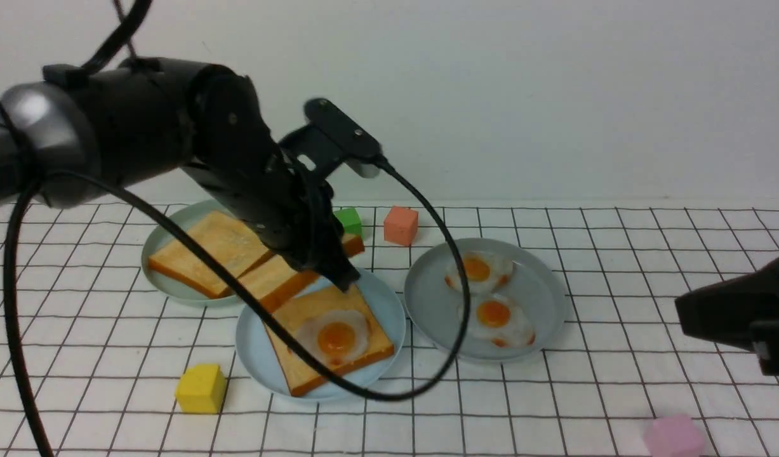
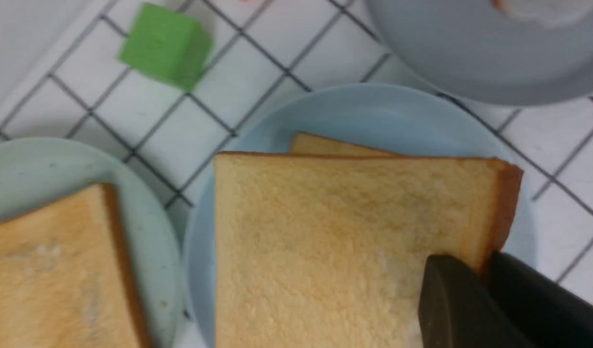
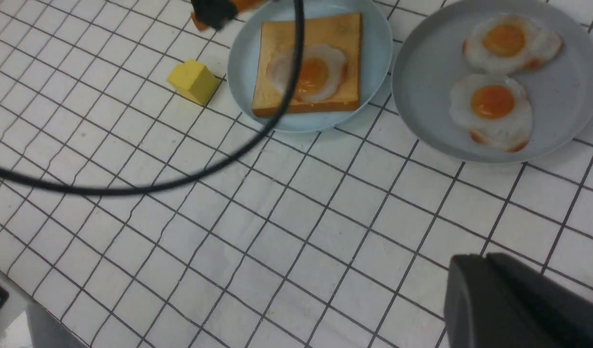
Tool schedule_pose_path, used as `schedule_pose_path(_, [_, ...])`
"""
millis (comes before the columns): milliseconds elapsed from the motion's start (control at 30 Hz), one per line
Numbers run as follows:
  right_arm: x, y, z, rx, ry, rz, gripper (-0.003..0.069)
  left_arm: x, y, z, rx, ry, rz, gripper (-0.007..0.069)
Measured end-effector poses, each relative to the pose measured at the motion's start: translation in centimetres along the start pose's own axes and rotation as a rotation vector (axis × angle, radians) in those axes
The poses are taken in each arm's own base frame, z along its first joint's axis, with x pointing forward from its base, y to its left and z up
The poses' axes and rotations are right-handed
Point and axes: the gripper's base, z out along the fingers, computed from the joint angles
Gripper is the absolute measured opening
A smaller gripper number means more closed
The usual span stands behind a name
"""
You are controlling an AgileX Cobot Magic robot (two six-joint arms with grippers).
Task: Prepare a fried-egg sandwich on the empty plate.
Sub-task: Use the left arm to place a slice of bread on the fried egg in the middle
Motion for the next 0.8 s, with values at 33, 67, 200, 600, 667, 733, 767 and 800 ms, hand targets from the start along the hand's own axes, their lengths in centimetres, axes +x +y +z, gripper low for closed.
schedule_pose_path(33, [0.0,0.0,0.0,0.000,0.000,0.000,0.0046,0.0,-0.2,0.0,0.000,0.002,0.009,0.0056])
schedule_pose_path(67, [0.1,0.1,-0.4,-0.002,-0.008,-0.003,0.0046,-0.1,-1.6,0.7,-0.007,0.029,0.069,0.0056])
schedule_pose_path(200, [0.4,0.3,-0.9,-0.005,-0.010,-0.008,0.0049,0.4,-3.5,2.4,-0.049,0.070,0.161,0.0056])
schedule_pose_path(600, [0.7,0.3,-1.1,-0.009,0.025,-0.010,0.0048,1.5,-3.7,6.0,-0.100,0.042,0.238,0.0056])
schedule_pose_path(667, [0.7,0.3,-1.1,-0.009,0.025,-0.010,0.0048,1.7,-3.8,6.6,-0.094,0.056,0.241,0.0056])
schedule_pose_path(733, [0.8,0.3,-1.1,-0.009,0.026,-0.010,0.0048,1.9,-3.8,7.1,-0.090,0.068,0.244,0.0056])
schedule_pose_path(767, [0.8,0.3,-1.1,-0.010,0.027,-0.010,0.0048,2.0,-3.8,7.2,-0.088,0.074,0.244,0.0056])
schedule_pose_path(800, [0.8,0.3,-1.1,-0.010,0.027,-0.010,0.0048,2.0,-3.9,7.3,-0.086,0.079,0.244,0.0056])
